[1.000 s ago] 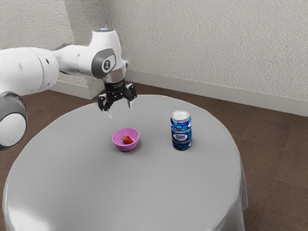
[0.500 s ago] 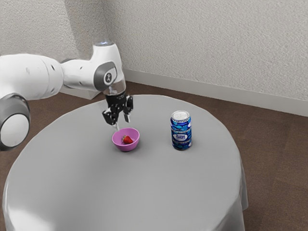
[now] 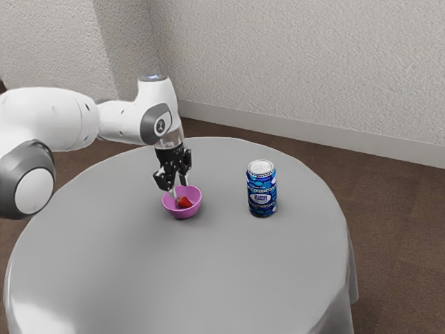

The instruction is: Take strawberry from the bowl

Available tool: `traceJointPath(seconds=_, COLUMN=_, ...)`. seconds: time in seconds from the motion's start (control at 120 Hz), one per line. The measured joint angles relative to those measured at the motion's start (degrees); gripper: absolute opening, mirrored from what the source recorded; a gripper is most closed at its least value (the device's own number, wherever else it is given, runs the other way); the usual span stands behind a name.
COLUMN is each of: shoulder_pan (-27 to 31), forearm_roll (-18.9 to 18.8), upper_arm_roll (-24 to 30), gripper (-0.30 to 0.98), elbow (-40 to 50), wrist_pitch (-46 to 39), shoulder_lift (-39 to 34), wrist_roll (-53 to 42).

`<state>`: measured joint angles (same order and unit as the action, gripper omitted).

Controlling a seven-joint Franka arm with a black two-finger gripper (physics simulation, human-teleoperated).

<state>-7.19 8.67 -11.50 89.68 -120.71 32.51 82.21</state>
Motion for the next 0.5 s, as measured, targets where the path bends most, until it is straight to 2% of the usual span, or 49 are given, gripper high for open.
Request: traceJointPath(seconds=0.5, shoulder_pan=0.31, forearm_roll=-0.01, upper_arm_roll=0.01, gripper=0.34, elbow=-2.26, wrist_pitch=-0.89, shoulder_lift=4.22, wrist_roll=3.28)
